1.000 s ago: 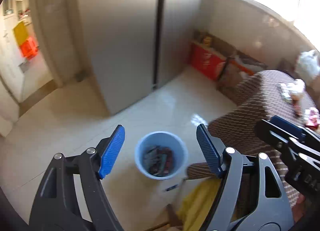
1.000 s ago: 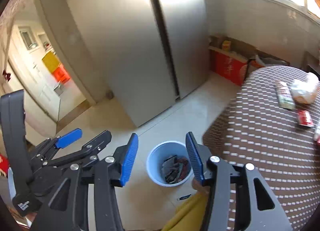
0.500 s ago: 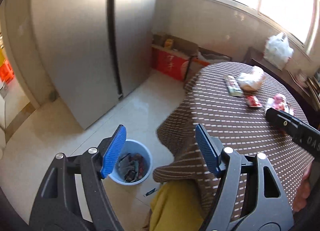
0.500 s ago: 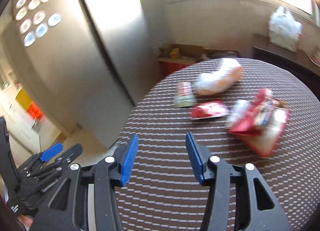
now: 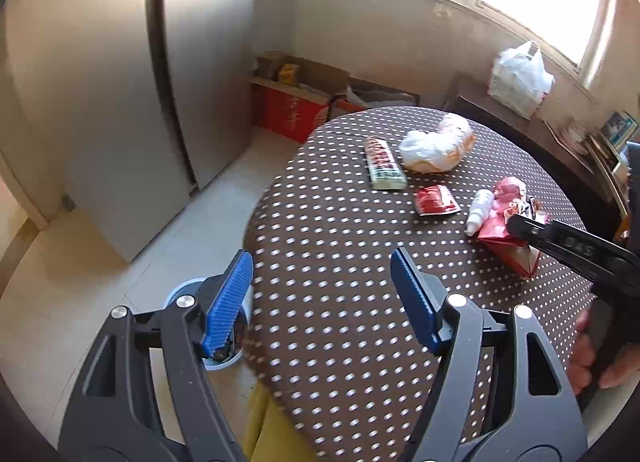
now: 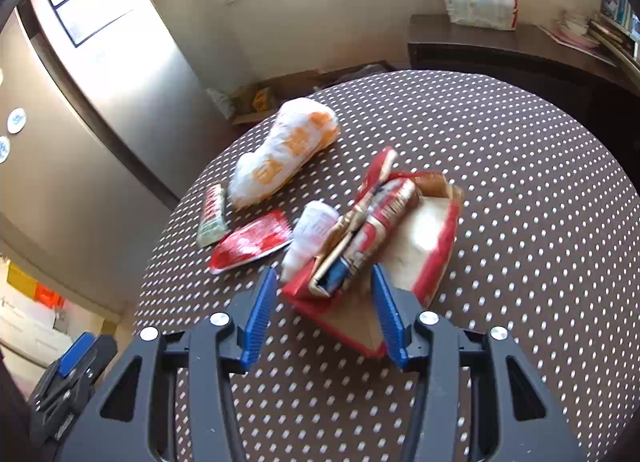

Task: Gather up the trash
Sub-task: 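Grasp the red paper bag with the right gripper while the left grasps the red sauce packet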

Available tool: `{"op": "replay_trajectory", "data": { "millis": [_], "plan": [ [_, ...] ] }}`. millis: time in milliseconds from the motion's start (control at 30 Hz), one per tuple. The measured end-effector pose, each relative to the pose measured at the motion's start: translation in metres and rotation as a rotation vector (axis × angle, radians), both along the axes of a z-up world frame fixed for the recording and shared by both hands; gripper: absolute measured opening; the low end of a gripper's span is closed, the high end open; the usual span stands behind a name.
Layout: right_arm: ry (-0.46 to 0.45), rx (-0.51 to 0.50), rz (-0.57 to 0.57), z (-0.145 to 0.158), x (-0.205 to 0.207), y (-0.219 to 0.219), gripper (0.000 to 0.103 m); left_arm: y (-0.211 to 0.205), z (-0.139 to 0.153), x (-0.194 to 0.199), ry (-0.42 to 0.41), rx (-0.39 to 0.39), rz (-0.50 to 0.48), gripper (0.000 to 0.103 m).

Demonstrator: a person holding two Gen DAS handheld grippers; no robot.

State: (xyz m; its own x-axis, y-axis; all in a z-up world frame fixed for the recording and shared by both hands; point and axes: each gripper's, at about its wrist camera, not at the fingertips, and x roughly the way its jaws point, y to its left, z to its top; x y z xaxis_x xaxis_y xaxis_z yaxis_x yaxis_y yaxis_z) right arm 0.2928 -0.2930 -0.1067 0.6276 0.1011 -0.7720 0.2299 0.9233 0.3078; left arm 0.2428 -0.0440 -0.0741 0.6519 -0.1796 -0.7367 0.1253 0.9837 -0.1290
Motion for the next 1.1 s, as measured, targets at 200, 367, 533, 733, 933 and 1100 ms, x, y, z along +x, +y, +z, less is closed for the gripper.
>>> {"op": "replay_trajectory", "data": {
  "millis": [200,367,533,733,933,1100],
  "plan": [
    [0.01,-0.026,0.009,-0.005,0.02,-0.003,0.019,-0.024,-0.002,0.021,0.023,0.008,-0.049,0.071],
    [-0.025,-0.002,-0.032,-0.005,0.016,-0.022,0.014,-0.044,-0.009,0.042,0.05,-0.016,-0.092,0.075],
    [-0.086,0.004,-0.08,0.005,0.001,-0.045,0.014,-0.076,-0.018,0.066,0.048,-0.005,-0.159,0.075],
    [-0.111,0.031,-0.117,0.003,-0.005,-0.063,0.014,-0.105,-0.041,0.094,0.128,0.04,-0.197,0.049],
    [-0.094,0.05,-0.099,-0.003,-0.003,-0.059,0.014,-0.107,-0.039,0.093,0.112,0.029,-0.209,0.024],
    [-0.114,0.05,-0.091,0.001,-0.002,-0.06,0.014,-0.101,-0.032,0.084,0.087,0.042,-0.208,0.019]
  ]
}}
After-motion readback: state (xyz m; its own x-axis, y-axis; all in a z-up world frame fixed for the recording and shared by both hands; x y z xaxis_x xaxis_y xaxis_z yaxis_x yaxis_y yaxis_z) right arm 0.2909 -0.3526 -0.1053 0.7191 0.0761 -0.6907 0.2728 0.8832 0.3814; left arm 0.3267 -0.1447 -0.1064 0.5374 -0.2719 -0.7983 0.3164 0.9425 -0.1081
